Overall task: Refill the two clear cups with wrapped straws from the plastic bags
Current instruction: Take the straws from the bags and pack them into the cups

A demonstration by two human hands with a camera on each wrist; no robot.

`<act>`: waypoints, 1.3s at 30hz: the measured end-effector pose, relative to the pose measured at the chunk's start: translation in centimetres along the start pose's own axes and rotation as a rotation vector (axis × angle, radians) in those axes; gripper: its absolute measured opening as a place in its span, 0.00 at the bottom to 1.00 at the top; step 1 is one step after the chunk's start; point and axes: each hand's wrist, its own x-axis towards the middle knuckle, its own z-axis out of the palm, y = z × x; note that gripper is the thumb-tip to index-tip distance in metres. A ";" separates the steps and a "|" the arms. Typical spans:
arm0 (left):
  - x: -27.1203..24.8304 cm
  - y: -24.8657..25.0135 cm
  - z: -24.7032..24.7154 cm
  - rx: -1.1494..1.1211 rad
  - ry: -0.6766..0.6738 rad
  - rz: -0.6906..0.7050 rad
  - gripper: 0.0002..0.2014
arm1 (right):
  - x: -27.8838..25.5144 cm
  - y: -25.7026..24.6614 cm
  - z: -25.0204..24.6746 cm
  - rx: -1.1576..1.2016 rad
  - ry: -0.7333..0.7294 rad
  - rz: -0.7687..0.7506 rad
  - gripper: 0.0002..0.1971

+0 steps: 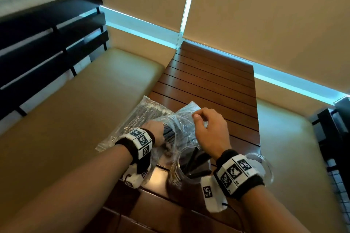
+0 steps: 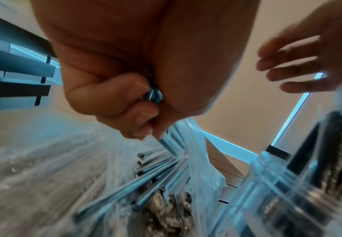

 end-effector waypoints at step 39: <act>-14.4 6.7 -13.0 -0.397 0.909 0.668 0.16 | -2.1 -9.4 -1.8 0.358 -0.024 0.125 0.16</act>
